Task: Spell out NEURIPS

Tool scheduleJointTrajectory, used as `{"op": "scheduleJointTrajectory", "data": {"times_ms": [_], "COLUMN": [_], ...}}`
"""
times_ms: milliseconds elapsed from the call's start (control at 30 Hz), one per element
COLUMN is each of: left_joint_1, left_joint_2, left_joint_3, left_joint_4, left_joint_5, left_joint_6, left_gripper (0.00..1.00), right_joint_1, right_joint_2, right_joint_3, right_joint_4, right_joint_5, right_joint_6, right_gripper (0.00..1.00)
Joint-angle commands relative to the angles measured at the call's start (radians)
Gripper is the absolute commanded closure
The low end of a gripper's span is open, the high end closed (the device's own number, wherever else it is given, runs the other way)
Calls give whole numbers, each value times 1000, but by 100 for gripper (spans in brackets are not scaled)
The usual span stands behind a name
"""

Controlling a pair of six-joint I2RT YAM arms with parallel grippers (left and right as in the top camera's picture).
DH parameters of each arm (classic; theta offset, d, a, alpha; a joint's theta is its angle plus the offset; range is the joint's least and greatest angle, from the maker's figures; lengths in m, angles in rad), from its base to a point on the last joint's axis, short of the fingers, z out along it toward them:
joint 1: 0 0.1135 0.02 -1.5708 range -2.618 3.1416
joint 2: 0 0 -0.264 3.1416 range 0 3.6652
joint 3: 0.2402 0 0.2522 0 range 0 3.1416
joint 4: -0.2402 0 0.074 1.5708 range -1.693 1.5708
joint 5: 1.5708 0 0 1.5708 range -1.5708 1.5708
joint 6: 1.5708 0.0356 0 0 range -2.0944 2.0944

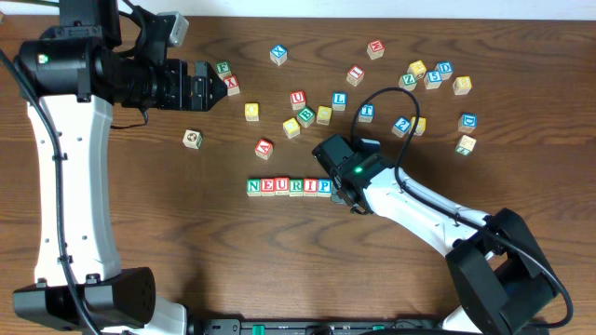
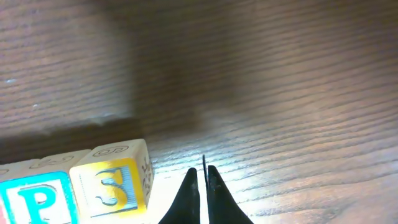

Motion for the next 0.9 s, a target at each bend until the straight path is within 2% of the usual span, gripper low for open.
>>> {"op": "scheduleJointTrajectory", "data": {"times_ms": [0,867], "left_joint_1": [3,3], "left_joint_2": [-8,-8], "left_joint_3": [16,16], "left_joint_4": [-3,-3], "left_joint_5": [9,9], "left_joint_6": [14,14], "left_gripper": [2,2], "right_joint_1": [-3,-3], "right_joint_2": [-23,-23], "right_joint_3": [0,-1], "right_joint_4": [14,48], "right_joint_5": [-47,-95], "right_joint_6": [5,-14], "right_gripper": [99,99]}}
